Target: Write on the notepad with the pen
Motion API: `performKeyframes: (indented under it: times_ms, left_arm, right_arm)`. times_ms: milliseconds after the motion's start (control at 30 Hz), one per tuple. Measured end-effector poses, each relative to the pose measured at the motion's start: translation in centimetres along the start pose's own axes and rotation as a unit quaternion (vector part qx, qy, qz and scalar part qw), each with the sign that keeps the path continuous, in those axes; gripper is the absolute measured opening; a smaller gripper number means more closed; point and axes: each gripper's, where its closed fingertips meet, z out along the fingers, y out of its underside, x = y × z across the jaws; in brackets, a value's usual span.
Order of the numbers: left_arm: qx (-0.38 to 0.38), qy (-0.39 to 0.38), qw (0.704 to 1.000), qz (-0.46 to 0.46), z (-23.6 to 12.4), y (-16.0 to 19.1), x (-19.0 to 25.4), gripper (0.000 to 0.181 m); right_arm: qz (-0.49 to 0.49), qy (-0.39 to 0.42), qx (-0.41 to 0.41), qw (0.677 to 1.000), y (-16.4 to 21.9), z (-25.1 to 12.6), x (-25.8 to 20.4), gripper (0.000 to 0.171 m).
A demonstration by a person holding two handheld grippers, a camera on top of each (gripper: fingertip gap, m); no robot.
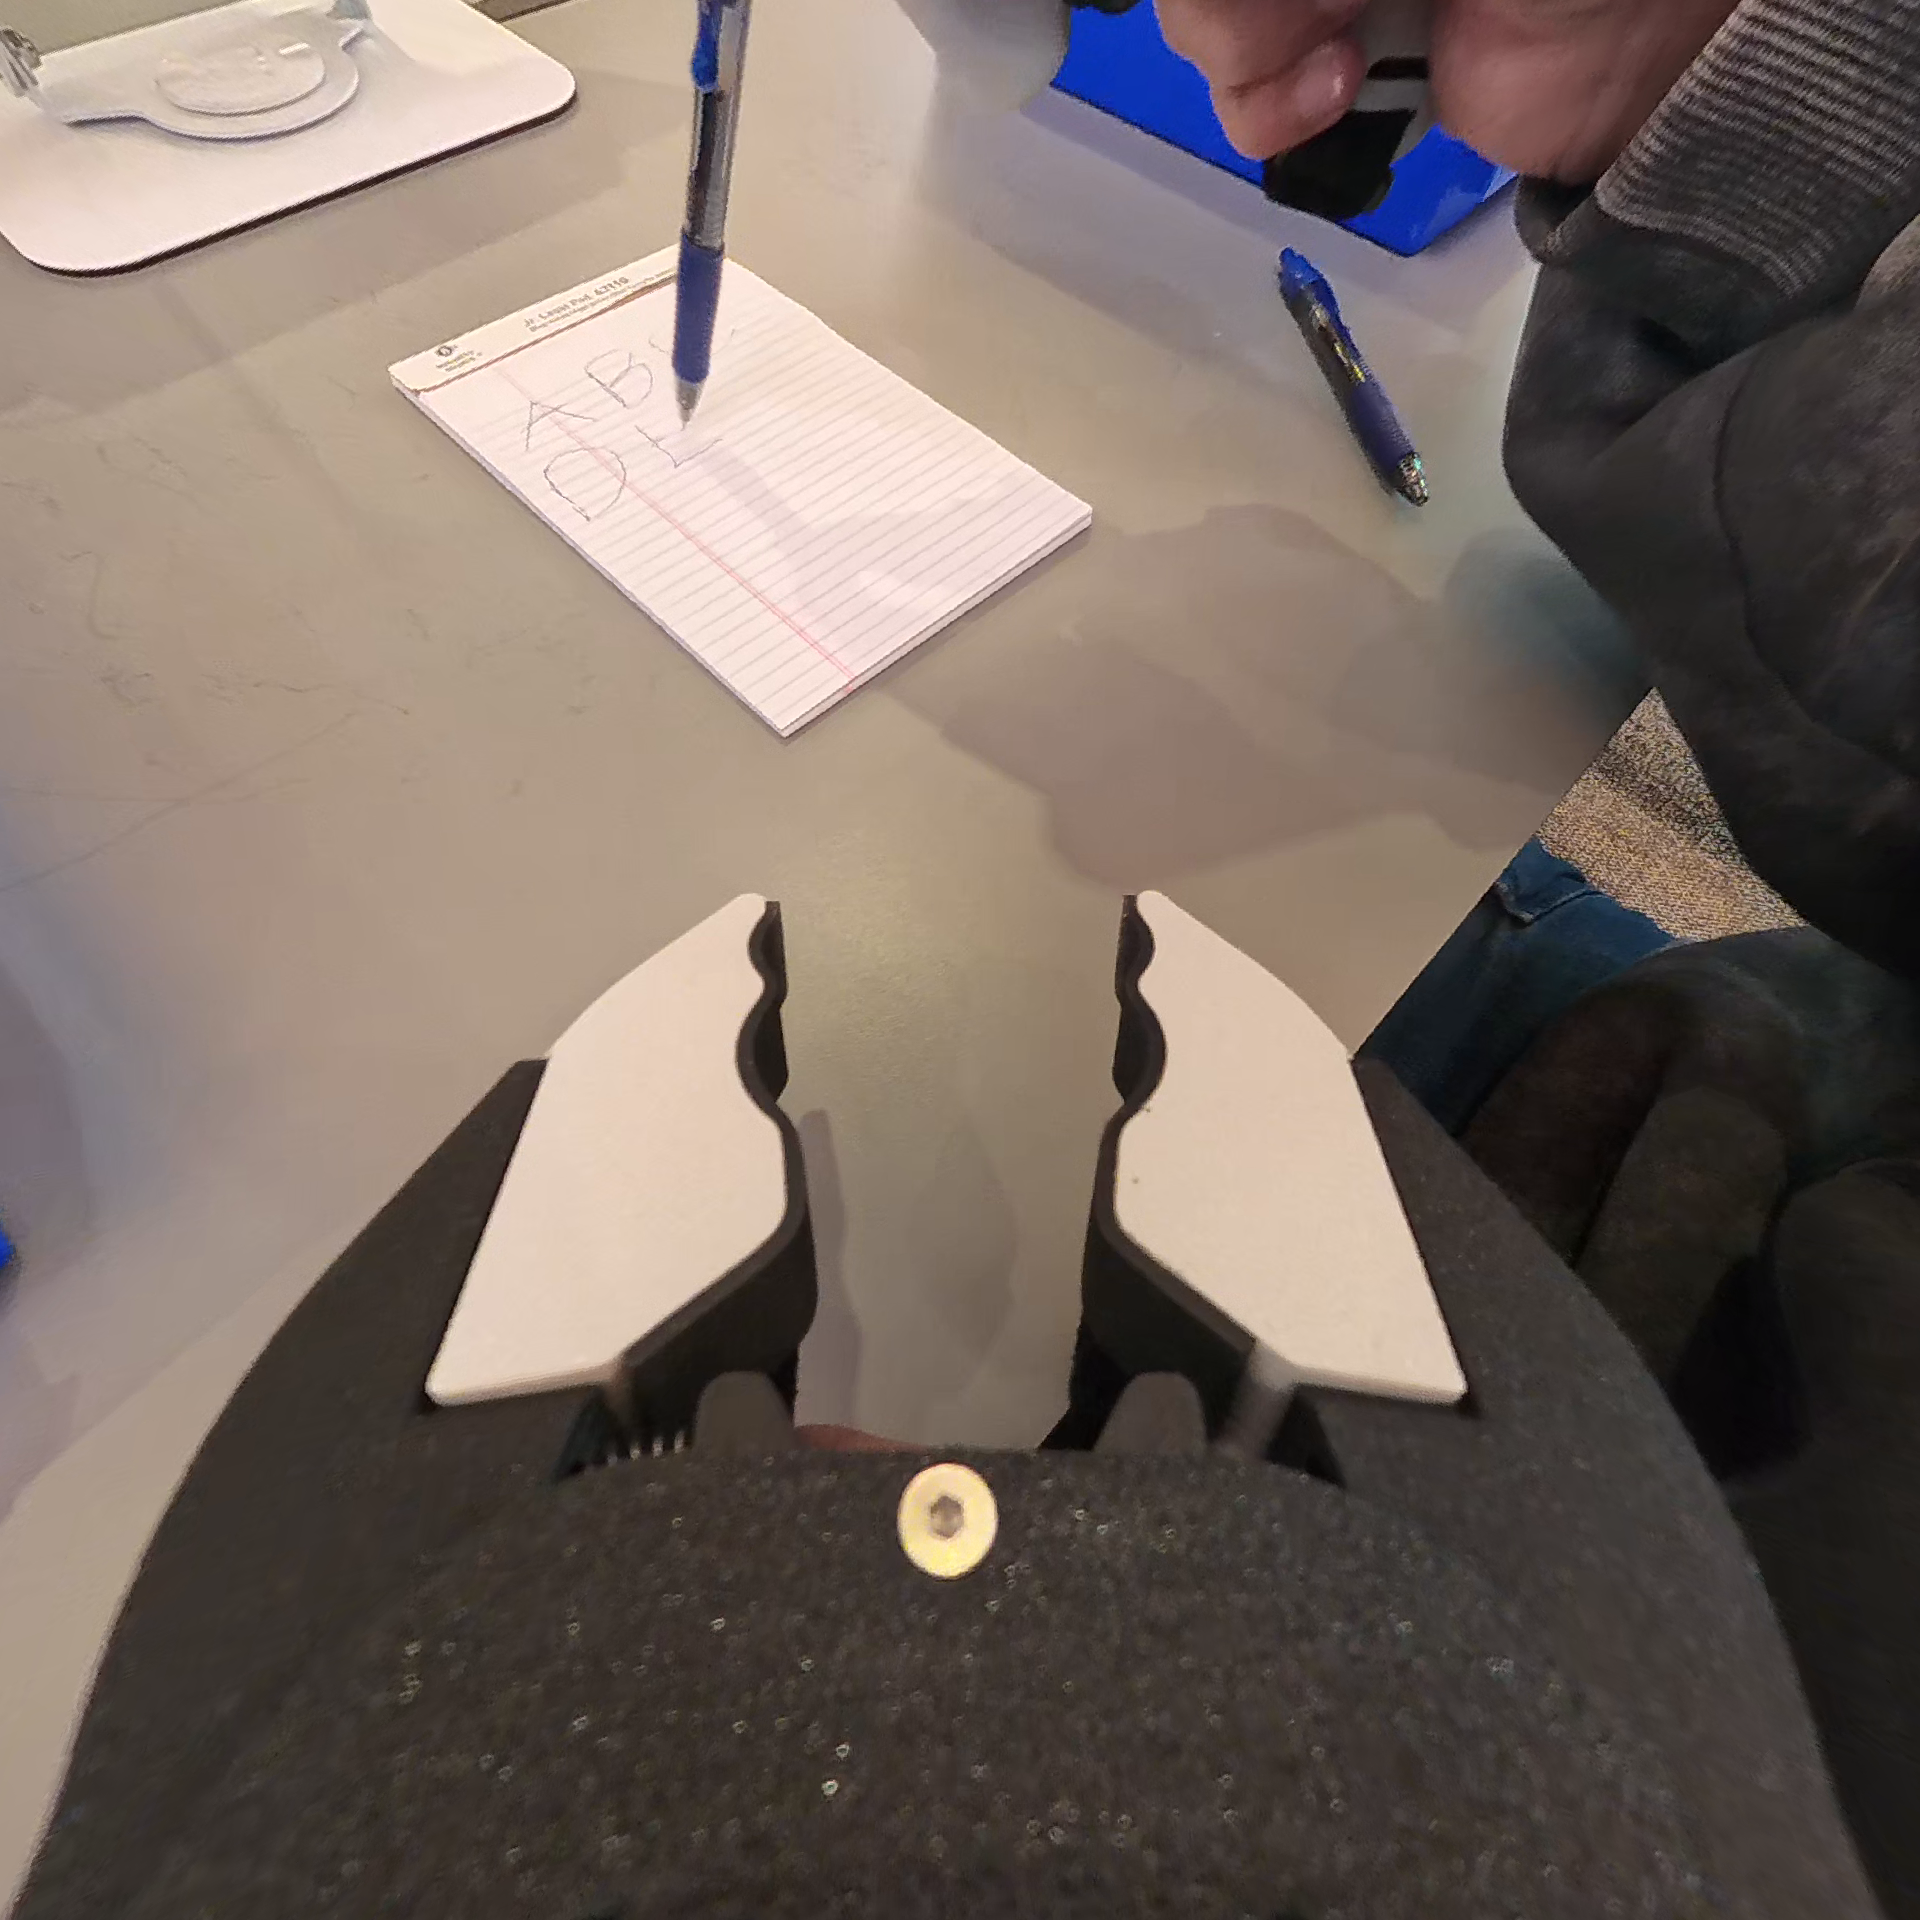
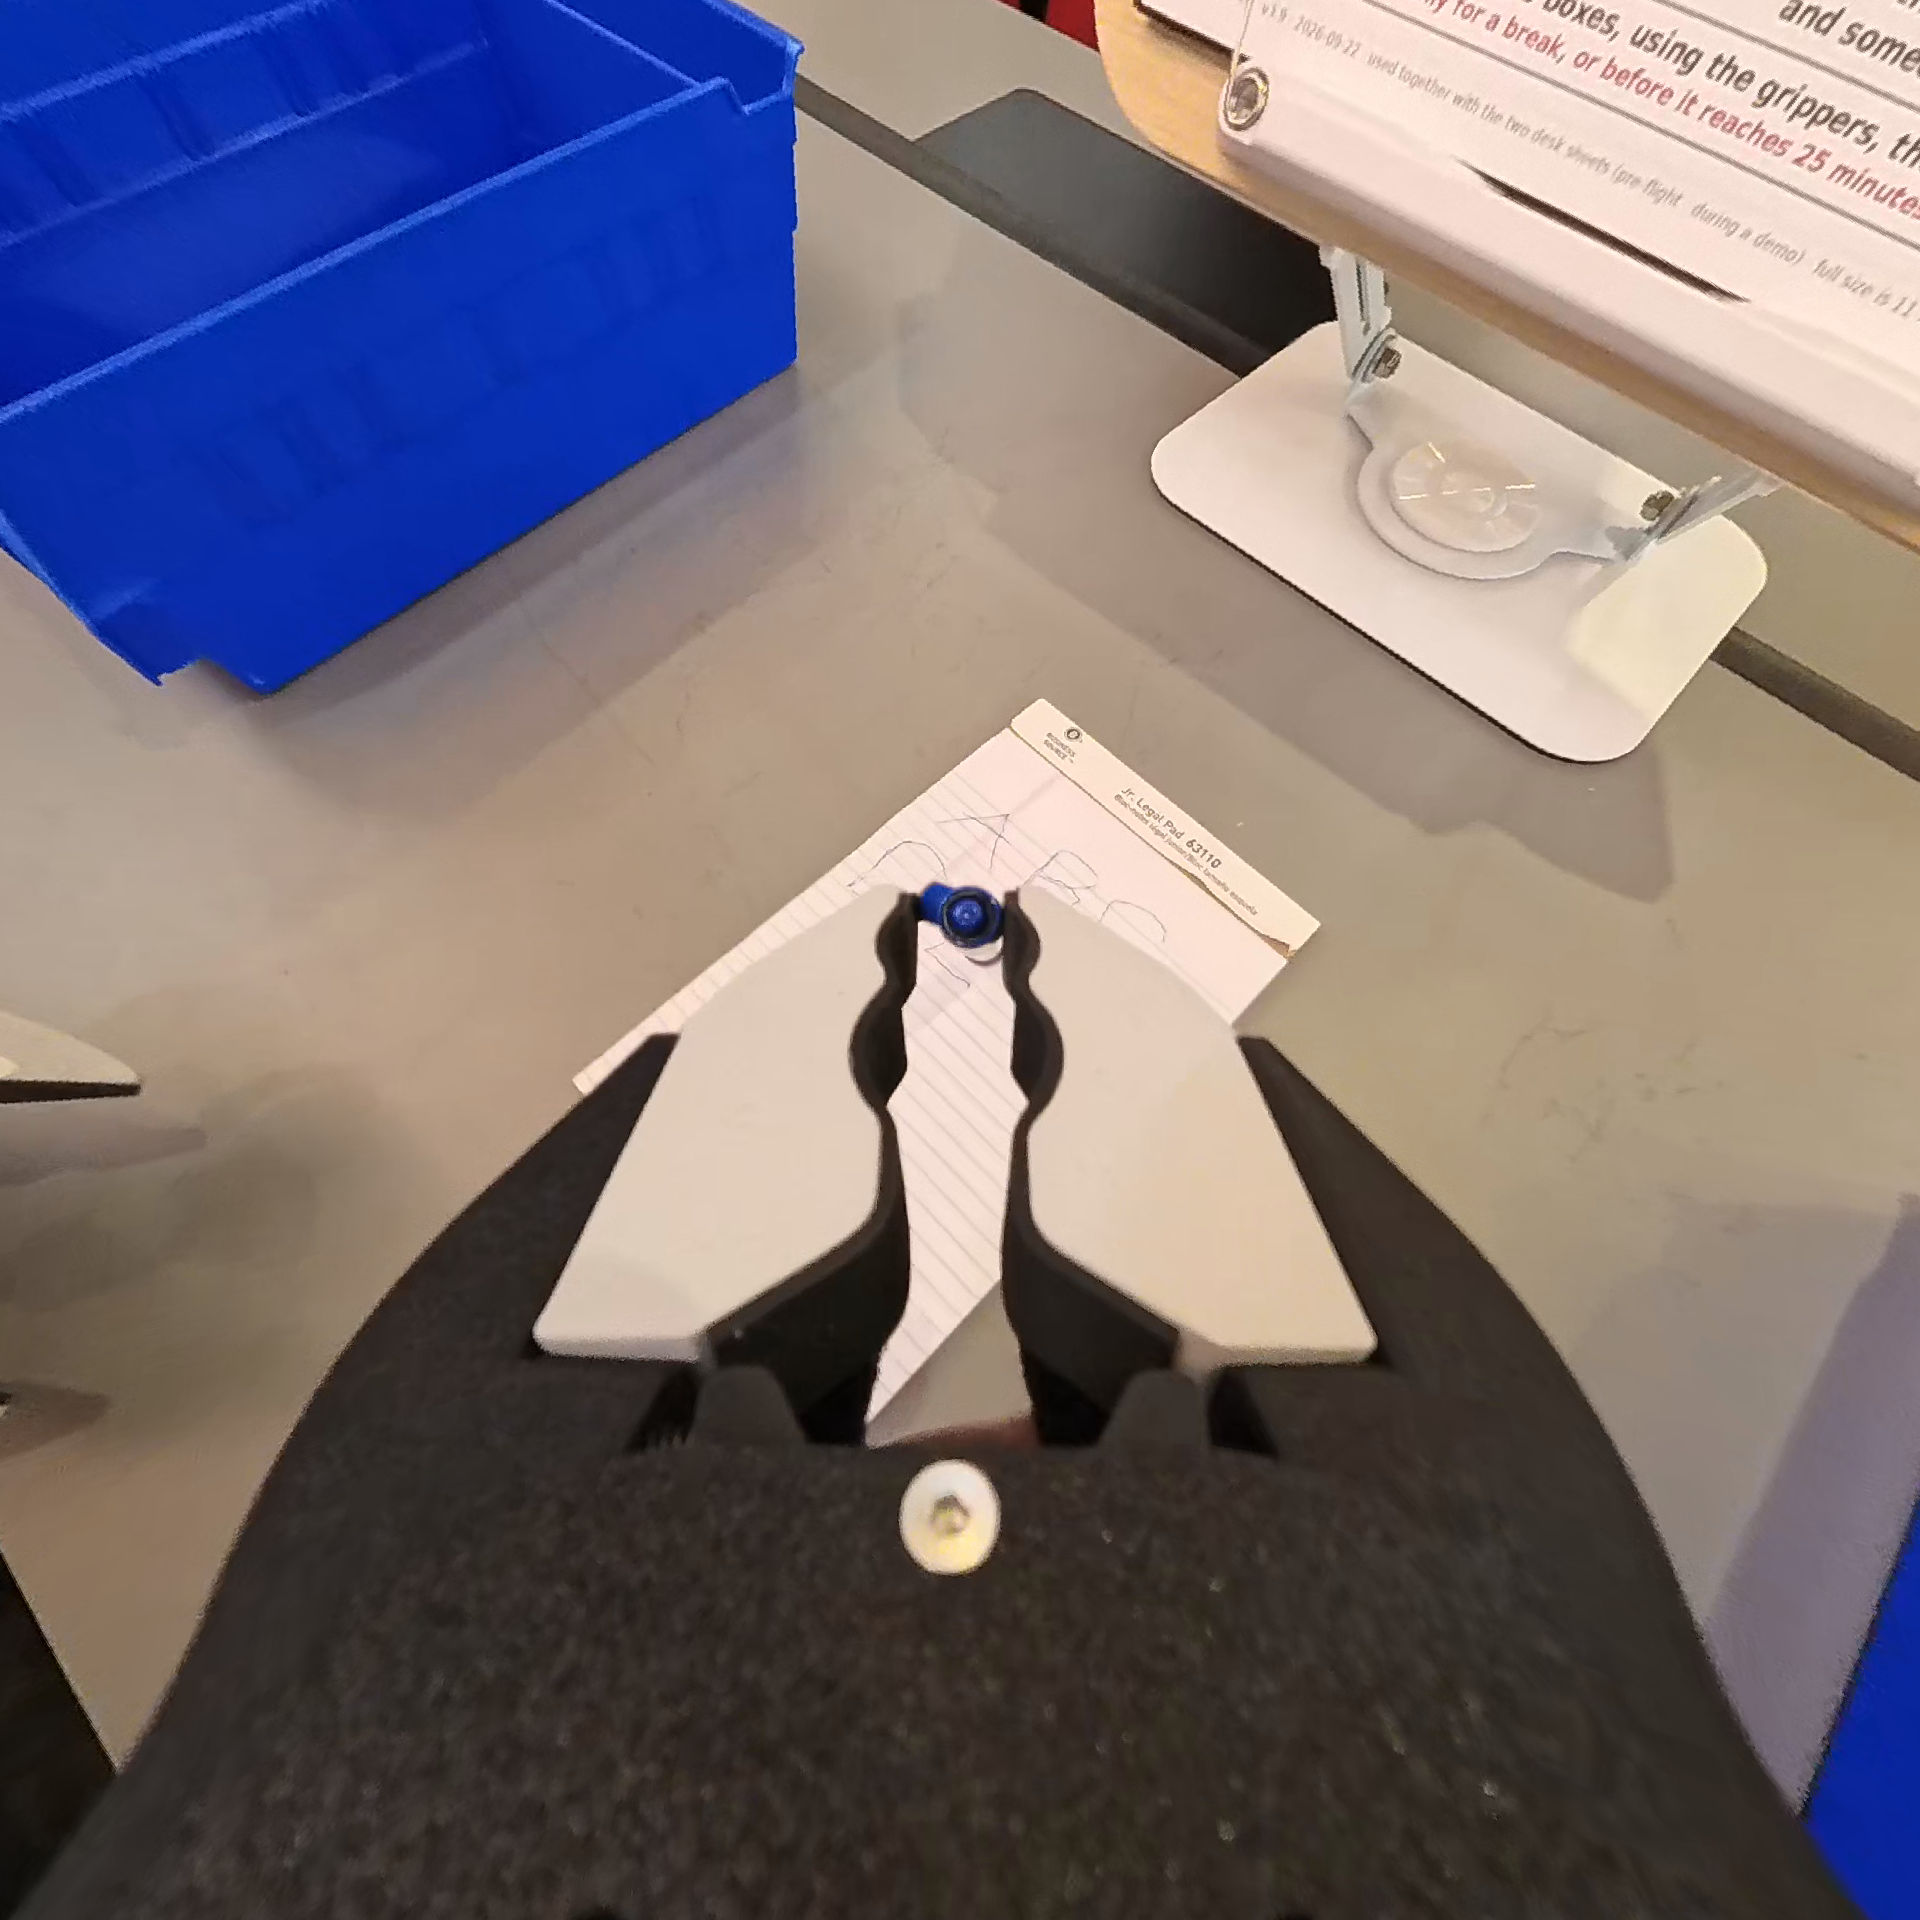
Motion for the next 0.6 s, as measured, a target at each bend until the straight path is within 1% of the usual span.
performKeyframes:
  times_ms: [233, 400, 600]
  left_arm:
    - [0.000, 0.000, 1.000, 0.003, 0.0, 0.0, 0.2, 0.061]
    - [0.001, 0.000, 1.000, 0.002, 0.0, -0.1, 0.2, 0.061]
    - [-0.001, -0.001, 1.000, 0.002, 0.0, 0.0, 0.2, 0.061]
  right_arm:
    - [0.000, 0.004, -0.003, 1.000, 0.3, -0.3, 0.4, 0.015]
    - [0.001, 0.009, 0.023, 1.000, -0.8, -0.9, 0.5, 0.015]
    - [-0.003, -0.001, 0.013, 1.000, -0.9, 0.3, -0.4, 0.015]
